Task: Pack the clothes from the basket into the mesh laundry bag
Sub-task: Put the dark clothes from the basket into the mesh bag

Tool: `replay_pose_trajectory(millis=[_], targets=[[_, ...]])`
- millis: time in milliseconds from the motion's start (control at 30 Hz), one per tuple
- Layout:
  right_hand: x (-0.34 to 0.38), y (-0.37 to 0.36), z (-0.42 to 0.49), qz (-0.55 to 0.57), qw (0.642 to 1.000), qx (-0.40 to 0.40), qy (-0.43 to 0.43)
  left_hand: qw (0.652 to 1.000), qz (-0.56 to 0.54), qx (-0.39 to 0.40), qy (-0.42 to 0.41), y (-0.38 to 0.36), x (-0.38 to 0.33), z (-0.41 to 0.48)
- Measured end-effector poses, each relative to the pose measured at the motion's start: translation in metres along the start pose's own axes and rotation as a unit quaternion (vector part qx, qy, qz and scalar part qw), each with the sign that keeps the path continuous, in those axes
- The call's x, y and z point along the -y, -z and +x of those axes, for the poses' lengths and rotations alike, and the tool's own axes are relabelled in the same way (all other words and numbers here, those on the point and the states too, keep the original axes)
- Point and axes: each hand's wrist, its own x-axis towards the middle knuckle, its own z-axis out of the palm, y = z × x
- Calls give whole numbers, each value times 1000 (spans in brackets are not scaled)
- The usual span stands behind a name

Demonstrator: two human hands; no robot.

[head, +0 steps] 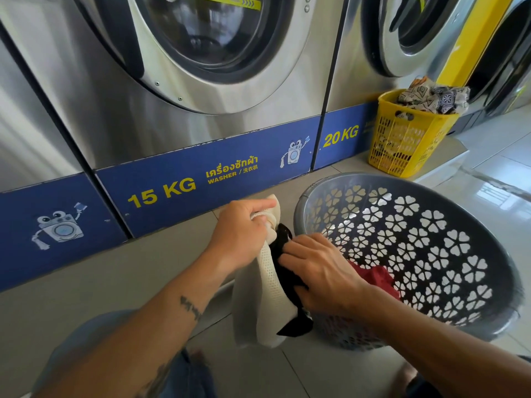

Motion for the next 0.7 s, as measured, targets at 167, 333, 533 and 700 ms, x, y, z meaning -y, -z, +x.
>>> replay_pose_trajectory(millis=[167, 333, 533, 700], targets=[[18, 5, -3, 23, 997, -38, 67, 994, -98, 47, -5, 9, 1, -24], [34, -8, -4, 18, 992, 102, 70, 990, -133, 36, 37, 14, 40, -54], [65, -68, -16, 63, 959, 275, -18, 973, 114, 100, 174, 23, 124, -68], [75, -92, -9, 97, 966, 237, -45, 965, 170, 114, 165, 17, 132, -51]])
